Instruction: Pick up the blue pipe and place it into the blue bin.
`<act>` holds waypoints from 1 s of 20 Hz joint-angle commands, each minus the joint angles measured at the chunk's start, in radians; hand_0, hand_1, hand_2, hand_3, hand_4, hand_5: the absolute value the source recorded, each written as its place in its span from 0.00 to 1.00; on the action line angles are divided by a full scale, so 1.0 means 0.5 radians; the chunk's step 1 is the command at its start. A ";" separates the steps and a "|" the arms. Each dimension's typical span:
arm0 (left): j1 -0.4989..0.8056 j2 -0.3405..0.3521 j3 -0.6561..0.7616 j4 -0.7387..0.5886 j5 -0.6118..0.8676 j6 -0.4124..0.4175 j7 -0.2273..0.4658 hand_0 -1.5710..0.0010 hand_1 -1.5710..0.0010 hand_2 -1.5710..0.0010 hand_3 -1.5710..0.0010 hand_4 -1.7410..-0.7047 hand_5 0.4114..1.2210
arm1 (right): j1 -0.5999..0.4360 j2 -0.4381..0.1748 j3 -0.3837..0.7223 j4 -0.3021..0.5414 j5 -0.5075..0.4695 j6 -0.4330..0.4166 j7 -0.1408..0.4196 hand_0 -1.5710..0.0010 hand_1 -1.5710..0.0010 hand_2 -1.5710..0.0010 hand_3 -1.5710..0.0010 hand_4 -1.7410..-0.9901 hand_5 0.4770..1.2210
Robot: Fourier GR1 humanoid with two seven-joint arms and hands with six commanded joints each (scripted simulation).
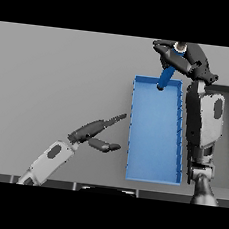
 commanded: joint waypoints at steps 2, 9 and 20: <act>-0.003 0.024 0.014 -0.008 0.012 -0.015 -0.020 1.00 1.00 1.00 1.00 0.89 0.06 | 0.104 0.008 -0.038 0.058 0.042 -0.017 -0.006 0.00 0.00 0.00 0.00 0.32 1.00; 0.005 0.030 0.012 -0.058 0.035 -0.022 0.004 1.00 1.00 1.00 1.00 0.88 0.07 | 0.561 0.036 0.007 0.023 0.256 -0.236 0.191 0.00 0.00 0.00 0.00 0.32 1.00; 0.022 0.039 0.003 -0.066 0.027 -0.018 0.008 1.00 1.00 1.00 1.00 0.88 0.08 | 0.819 -0.536 1.063 0.205 -0.471 -0.859 0.191 0.25 0.30 0.32 0.59 0.35 0.94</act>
